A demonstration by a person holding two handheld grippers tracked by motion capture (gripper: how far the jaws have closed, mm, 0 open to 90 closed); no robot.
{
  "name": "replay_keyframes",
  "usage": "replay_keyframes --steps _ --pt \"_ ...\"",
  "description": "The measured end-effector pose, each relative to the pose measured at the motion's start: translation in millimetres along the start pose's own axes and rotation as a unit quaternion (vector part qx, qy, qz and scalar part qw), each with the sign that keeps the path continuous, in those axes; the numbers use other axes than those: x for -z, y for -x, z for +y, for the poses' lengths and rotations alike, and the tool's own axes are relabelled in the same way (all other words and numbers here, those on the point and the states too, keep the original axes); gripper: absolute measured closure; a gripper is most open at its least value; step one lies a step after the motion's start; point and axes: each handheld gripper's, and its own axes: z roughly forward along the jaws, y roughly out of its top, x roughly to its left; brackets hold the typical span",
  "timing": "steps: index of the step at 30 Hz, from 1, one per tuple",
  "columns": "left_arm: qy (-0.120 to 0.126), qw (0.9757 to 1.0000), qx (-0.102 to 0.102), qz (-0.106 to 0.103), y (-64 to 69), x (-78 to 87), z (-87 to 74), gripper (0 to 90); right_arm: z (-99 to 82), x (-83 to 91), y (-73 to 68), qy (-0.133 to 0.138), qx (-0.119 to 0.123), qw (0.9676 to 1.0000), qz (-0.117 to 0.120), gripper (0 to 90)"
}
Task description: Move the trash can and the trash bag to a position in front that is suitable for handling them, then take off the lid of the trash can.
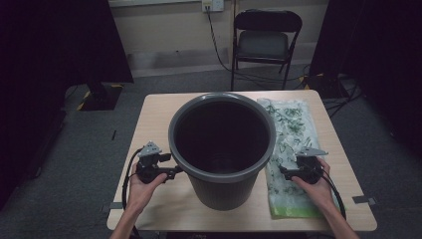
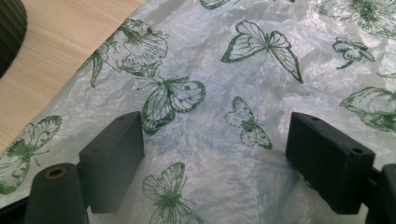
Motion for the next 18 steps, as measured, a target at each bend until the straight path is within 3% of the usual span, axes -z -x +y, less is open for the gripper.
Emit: replay_keyframes --steps 3,4,6,8,10,12,15,18 --pt "0.009 0.9999 0.001 -0.009 -2.7 7.5 6.4 29.4 -0.7 -0.2 0.8 0.002 0.001 1.0000 0.003 18.2" --pt "0.024 0.9996 0.005 -0.017 -7.9 15.5 14.0 31.8 -0.6 -0.3 1.0 0.002 0.002 1.0000 0.004 18.2" --pt "0.019 0.9995 0.002 -0.024 -11.4 18.1 20.3 32.6 -0.5 -0.6 1.2 0.003 0.002 1.0000 0.006 18.1" --pt "0.012 0.9998 -0.004 -0.018 -12.7 18.5 28.6 34.6 -0.1 -1.0 1.7 0.003 0.003 1.0000 0.007 18.1" --pt "0.009 0.9995 -0.007 -0.028 -14.6 18.1 35.2 34.8 0.4 -1.5 1.7 0.002 0.002 1.0000 0.004 18.0" --pt "0.017 0.9996 -0.010 -0.018 -16.2 18.6 40.5 34.4 0.5 -1.6 1.7 0.002 0.002 1.0000 0.004 17.9" --pt "0.026 0.9990 -0.011 -0.035 -21.0 19.6 48.7 40.3 0.5 -1.6 1.7 0.002 0.002 1.0000 0.004 17.9" --pt "0.020 0.9991 -0.030 -0.024 -22.8 22.2 61.9 38.6 0.5 -1.7 1.7 0.002 0.002 1.0000 0.004 17.9"
